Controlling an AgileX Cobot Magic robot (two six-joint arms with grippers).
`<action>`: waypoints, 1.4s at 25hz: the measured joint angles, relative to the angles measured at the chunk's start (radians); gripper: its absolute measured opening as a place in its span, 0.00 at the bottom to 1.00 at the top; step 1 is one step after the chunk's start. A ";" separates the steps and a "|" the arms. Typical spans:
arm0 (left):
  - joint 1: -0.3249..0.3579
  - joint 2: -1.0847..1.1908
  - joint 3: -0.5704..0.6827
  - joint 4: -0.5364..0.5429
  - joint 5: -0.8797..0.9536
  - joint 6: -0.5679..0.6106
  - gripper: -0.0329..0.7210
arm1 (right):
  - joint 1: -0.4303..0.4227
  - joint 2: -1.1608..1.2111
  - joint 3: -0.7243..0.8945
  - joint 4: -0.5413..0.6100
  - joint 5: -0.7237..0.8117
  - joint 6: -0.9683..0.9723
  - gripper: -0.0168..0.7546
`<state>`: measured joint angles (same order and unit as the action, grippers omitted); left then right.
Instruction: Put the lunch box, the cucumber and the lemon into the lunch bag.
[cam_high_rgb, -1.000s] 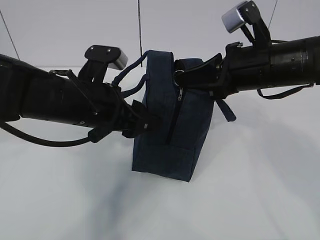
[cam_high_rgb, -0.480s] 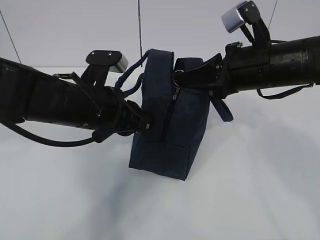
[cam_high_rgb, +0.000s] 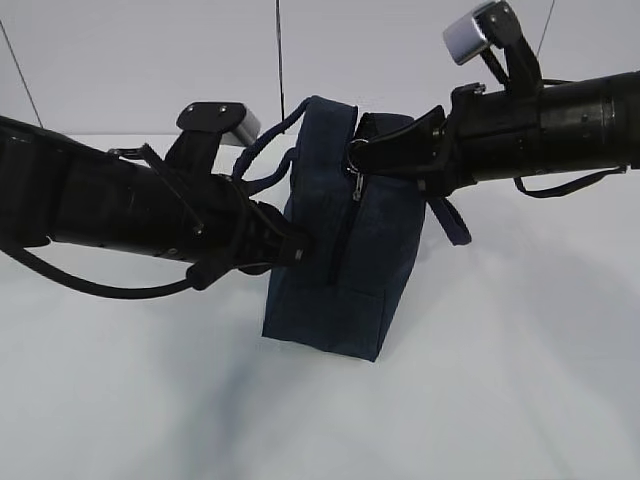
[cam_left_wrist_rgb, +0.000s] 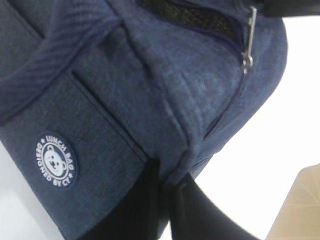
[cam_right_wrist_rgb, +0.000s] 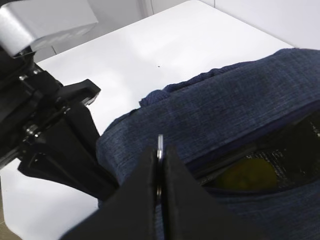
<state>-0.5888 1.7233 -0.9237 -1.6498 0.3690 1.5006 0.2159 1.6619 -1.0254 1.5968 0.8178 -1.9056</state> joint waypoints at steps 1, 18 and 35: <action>0.000 0.000 0.000 0.000 0.003 0.000 0.04 | 0.000 0.000 -0.002 0.000 -0.010 0.000 0.02; 0.000 0.000 -0.003 0.076 0.069 -0.056 0.04 | 0.002 0.000 -0.085 -0.006 -0.135 0.002 0.02; 0.000 0.000 -0.003 0.271 0.224 -0.204 0.04 | 0.002 0.062 -0.140 0.068 -0.250 -0.044 0.02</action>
<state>-0.5888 1.7233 -0.9267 -1.3792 0.5931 1.2967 0.2174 1.7236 -1.1651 1.6645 0.5678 -1.9492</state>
